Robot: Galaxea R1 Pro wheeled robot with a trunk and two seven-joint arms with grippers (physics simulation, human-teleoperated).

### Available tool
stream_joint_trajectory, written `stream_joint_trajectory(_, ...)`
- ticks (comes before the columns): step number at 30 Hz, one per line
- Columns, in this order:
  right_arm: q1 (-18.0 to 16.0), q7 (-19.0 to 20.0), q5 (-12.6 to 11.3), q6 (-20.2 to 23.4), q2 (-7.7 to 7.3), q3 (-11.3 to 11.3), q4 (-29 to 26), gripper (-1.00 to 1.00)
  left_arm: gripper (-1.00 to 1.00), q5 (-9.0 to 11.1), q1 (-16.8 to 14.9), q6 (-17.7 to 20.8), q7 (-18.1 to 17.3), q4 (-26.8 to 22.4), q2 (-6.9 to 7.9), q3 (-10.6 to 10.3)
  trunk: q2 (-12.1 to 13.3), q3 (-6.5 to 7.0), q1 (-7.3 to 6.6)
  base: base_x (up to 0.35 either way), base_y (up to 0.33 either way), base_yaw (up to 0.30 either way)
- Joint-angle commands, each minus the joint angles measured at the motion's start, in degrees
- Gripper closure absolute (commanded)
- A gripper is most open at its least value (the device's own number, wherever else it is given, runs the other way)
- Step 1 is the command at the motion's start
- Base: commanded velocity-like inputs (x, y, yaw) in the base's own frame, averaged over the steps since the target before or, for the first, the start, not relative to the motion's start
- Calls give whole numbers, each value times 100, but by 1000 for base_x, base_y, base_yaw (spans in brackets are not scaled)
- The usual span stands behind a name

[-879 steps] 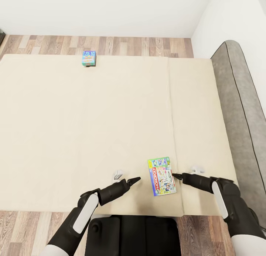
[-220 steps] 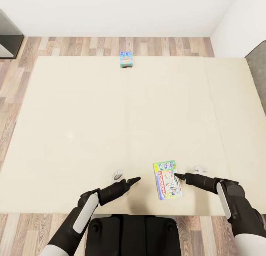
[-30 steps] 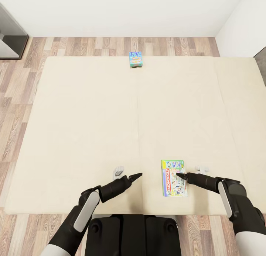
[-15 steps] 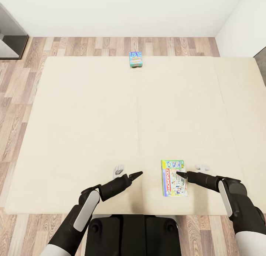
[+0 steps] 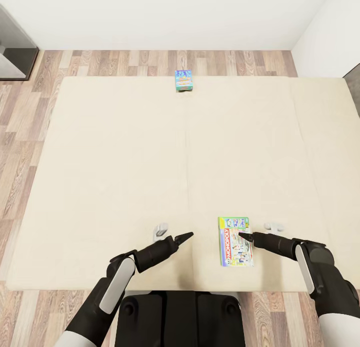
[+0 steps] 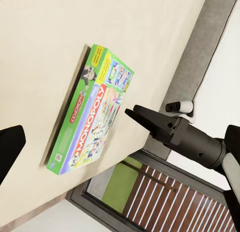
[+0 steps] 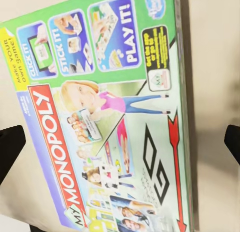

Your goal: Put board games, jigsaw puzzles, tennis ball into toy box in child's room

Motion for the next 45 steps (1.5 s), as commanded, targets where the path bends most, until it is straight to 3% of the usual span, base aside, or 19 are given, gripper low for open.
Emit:
stream_joint_trajectory(1, -2, 12, -15, 42, 1, -8, -4, -100, -100, 31, -2, 40, 3, -2, -2, 5, -4, -3, 1, 0, 0, 0)
stream_joint_trajectory(45, -5, 1, -17, 19, 11, 7, 465, -100, -100, 30, -1, 40, 3, -3, -2, 4, -4, -3, 1, 0, 0, 0)
